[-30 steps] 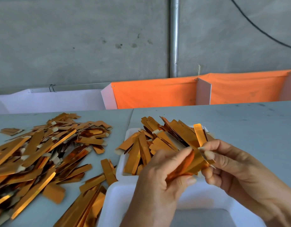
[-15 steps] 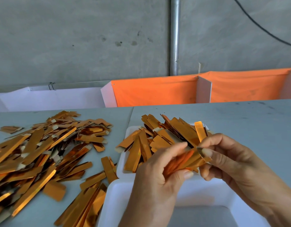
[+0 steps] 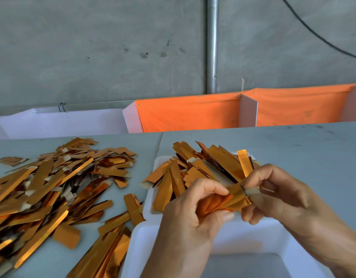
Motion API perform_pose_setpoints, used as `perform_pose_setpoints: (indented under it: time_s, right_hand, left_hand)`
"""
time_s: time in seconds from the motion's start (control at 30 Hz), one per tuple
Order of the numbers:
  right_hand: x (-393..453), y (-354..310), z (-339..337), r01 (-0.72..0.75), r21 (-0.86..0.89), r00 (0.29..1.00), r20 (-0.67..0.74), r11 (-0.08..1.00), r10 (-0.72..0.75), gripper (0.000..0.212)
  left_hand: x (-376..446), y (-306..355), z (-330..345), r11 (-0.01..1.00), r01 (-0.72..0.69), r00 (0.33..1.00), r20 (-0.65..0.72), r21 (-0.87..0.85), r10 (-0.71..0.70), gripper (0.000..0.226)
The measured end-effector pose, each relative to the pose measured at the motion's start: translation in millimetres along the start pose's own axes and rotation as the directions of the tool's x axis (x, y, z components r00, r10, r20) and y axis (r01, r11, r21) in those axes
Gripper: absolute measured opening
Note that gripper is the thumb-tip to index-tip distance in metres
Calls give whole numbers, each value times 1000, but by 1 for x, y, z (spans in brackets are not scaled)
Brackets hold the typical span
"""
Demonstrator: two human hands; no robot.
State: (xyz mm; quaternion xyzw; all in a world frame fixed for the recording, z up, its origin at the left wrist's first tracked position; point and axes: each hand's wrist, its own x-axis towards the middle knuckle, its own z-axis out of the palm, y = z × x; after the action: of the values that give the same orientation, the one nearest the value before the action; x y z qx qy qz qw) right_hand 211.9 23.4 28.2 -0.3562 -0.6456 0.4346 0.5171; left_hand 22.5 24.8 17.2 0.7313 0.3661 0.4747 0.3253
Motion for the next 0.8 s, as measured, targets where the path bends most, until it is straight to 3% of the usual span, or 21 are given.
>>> perform_pose_setpoints:
  time_s: [0.23,0.47,0.63,0.73,0.8]
  right_hand:
    - [2,4,1,-69,81,997,44,994,66,9]
    - [2,7,7,-89,20,995,-36,996,90,9]
    - [4,4,6,-202,371,978,35,907,204,15]
    - [3,4,5,-252,446,966,63,859,251,20]
    - [3,4,6,-278,470,959,87,838,270,42]
  left_hand:
    - [0,1,-1,997,-27,1000,15,68,26,32]
    - [-2,0,-1,929,-85,996,51,361,71,37]
    - [-2,2,-6,938,-76,997,16,338,76,37]
    - [-2,3,-8,947,-66,998,10,315,66,38]
    - [-2,4,-8,948,-57,998,22,313,52,38]
